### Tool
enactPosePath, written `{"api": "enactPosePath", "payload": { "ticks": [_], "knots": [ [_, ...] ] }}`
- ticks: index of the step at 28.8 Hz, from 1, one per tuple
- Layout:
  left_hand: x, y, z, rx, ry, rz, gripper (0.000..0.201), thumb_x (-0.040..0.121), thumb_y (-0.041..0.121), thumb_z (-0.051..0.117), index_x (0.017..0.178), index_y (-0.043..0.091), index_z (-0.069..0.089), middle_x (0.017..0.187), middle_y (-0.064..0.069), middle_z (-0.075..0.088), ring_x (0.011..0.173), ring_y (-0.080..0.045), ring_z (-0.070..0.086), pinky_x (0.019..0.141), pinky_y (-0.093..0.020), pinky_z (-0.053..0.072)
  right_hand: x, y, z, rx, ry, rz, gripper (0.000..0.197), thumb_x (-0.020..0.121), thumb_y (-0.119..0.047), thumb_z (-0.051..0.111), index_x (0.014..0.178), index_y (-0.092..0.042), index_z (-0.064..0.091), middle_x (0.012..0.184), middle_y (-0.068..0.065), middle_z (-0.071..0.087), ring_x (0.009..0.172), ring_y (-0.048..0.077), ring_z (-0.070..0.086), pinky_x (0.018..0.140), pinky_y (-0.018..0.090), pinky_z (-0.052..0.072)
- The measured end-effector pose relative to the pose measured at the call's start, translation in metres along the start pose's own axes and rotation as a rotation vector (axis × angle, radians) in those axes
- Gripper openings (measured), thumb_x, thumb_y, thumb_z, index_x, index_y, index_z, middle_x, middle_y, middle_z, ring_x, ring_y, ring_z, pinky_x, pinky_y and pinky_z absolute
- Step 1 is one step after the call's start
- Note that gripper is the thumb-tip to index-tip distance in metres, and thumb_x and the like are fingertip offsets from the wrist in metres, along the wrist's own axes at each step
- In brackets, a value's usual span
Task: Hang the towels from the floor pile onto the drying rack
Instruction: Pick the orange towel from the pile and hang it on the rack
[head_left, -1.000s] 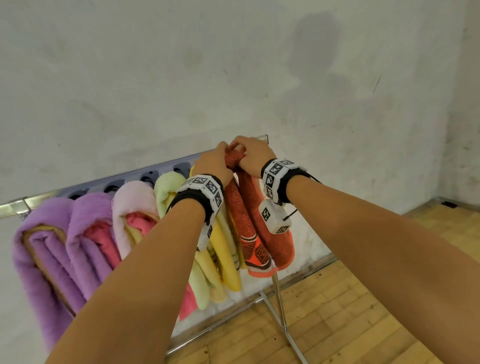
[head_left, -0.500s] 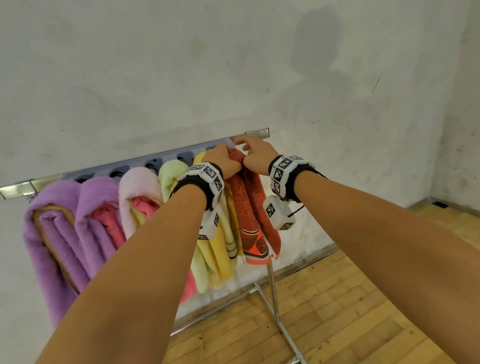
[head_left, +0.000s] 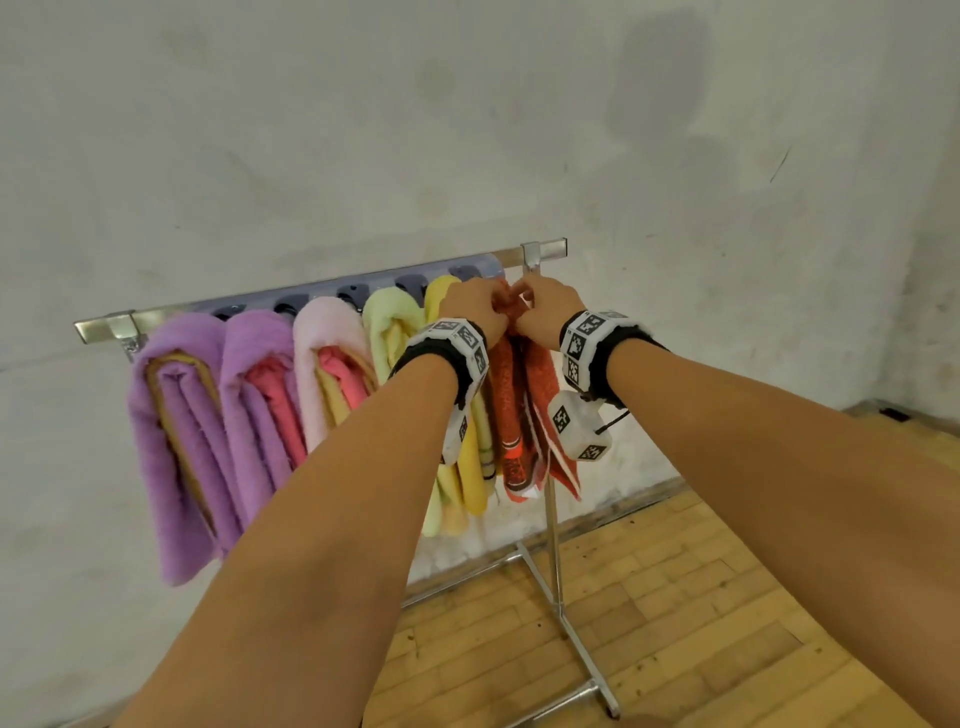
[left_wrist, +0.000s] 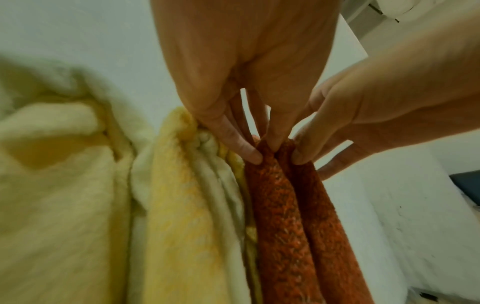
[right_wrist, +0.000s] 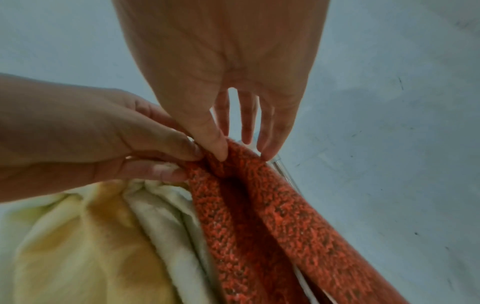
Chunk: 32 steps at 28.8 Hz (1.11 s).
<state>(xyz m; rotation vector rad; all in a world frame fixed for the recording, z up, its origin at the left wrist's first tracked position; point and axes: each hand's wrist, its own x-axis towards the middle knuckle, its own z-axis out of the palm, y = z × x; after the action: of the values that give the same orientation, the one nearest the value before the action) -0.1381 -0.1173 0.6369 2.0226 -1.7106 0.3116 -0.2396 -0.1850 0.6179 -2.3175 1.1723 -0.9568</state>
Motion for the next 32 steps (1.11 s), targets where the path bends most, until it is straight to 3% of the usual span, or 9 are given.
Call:
{"api": "enactPosePath", "payload": {
  "ticks": [2,7,11,15,18,22,25,29,32],
  "knots": [
    [0.008,-0.006,0.003,-0.038,0.017,-0.007,0.027,0.088,0.012,0.060,0.112,0.017,0.072,0.111,-0.006,0.072,0.100,-0.025,0.065,0.083,-0.034,0.053,0.005,0.006,0.002,0.001,-0.006,0.027,0.035,0.085,-0.016,0.066,0.119,-0.023,0.060,0.119,0.008,0.064,0.092,0.022,0.058,0.072,0.028,0.044],
    [0.024,-0.009,0.005,-0.152,0.081,-0.016,0.014,0.088,0.015,0.065,0.097,0.018,0.075,0.102,-0.003,0.073,0.094,-0.021,0.067,0.072,-0.026,0.046,0.020,0.002,0.005,-0.059,-0.015,0.023,0.039,0.084,-0.016,0.065,0.122,-0.021,0.057,0.114,0.008,0.065,0.086,0.023,0.058,0.064,0.028,0.042],
    [0.030,-0.015,0.004,-0.253,0.094,-0.046,0.021,0.082,0.015,0.065,0.102,0.019,0.068,0.103,-0.002,0.069,0.094,-0.019,0.064,0.083,-0.031,0.053,0.028,-0.001,0.003,-0.026,0.092,0.046,0.025,0.087,-0.014,0.059,0.110,-0.021,0.064,0.109,0.009,0.066,0.085,0.025,0.061,0.066,0.029,0.043],
    [0.038,-0.019,-0.004,-0.174,0.012,-0.024,0.035,0.079,0.018,0.068,0.112,0.018,0.055,0.090,-0.001,0.061,0.083,-0.026,0.063,0.076,-0.041,0.057,0.035,-0.007,-0.005,0.114,0.169,-0.009,0.020,0.083,-0.012,0.060,0.097,-0.025,0.065,0.097,0.000,0.067,0.086,0.021,0.062,0.073,0.031,0.052],
    [0.046,-0.018,-0.010,-0.235,0.123,-0.058,0.028,0.078,0.014,0.063,0.105,0.019,0.060,0.092,-0.010,0.066,0.072,-0.031,0.066,0.064,-0.045,0.060,0.042,-0.007,-0.009,0.130,0.196,-0.047,0.023,0.081,-0.014,0.060,0.099,-0.028,0.064,0.101,-0.004,0.065,0.086,0.018,0.062,0.069,0.029,0.052],
    [0.057,-0.014,-0.008,-0.073,0.220,-0.047,0.028,0.079,0.010,0.061,0.106,0.018,0.063,0.103,-0.013,0.060,0.086,-0.033,0.060,0.072,-0.042,0.055,0.052,-0.006,-0.011,0.010,0.212,-0.118,0.032,0.079,-0.006,0.057,0.104,-0.027,0.063,0.109,0.001,0.062,0.089,0.021,0.060,0.066,0.031,0.050],
    [0.063,-0.015,0.002,0.060,0.159,-0.050,0.025,0.082,0.008,0.057,0.106,0.015,0.060,0.103,-0.012,0.055,0.088,-0.034,0.059,0.068,-0.040,0.051,0.058,-0.001,-0.005,-0.037,0.200,-0.113,0.035,0.079,-0.003,0.055,0.105,-0.025,0.061,0.109,0.003,0.060,0.091,0.024,0.060,0.073,0.038,0.055],
    [0.066,-0.019,0.009,0.162,0.072,-0.029,0.010,0.086,0.015,0.054,0.076,0.018,0.053,0.078,-0.005,0.057,0.075,-0.030,0.061,0.056,-0.032,0.039,0.062,0.011,0.011,-0.055,0.119,-0.072,0.037,0.080,-0.003,0.055,0.107,-0.027,0.060,0.107,0.004,0.065,0.090,0.026,0.063,0.071,0.032,0.050],
    [0.062,-0.017,0.005,0.154,-0.009,-0.008,0.010,0.086,0.017,0.058,0.081,0.019,0.050,0.078,-0.003,0.054,0.074,-0.027,0.056,0.058,-0.030,0.036,0.061,0.013,0.015,-0.100,0.011,-0.068,0.033,0.082,-0.008,0.061,0.113,-0.017,0.056,0.108,0.011,0.063,0.094,0.029,0.062,0.068,0.030,0.042]
  ]
}}
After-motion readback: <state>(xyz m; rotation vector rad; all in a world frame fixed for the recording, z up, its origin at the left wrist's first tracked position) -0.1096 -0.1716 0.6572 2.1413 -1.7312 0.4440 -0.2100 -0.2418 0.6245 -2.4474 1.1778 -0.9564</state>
